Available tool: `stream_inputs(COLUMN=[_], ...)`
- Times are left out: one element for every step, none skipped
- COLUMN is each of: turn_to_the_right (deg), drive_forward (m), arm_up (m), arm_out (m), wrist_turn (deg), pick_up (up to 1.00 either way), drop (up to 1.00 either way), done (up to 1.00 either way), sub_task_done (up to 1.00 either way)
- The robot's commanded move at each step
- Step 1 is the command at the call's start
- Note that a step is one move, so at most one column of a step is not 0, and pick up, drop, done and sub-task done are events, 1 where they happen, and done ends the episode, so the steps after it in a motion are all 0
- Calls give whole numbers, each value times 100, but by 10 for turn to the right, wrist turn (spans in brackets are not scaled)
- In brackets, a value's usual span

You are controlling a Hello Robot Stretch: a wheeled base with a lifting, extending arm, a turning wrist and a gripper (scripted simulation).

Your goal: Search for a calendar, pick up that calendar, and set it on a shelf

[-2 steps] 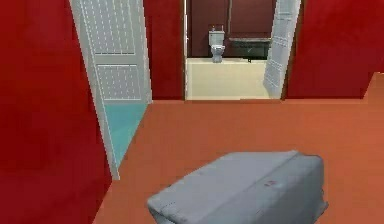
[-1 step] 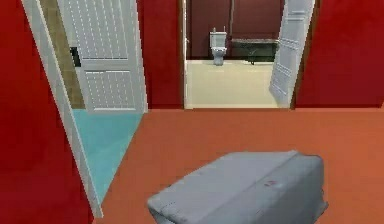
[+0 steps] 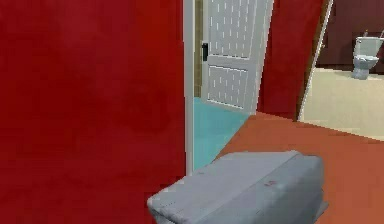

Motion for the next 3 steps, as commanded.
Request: stream_inputs(turn_to_the_right=[0, 300, 0], drive_forward=[10, 0, 100], arm_up=[0, 0, 0], arm_out=[0, 0, 0], wrist_turn=[0, 0, 0], pick_up=[0, 0, 0], drop=[0, 0, 0], done=[0, 0, 0], sub_task_done=[0, 0, 0])
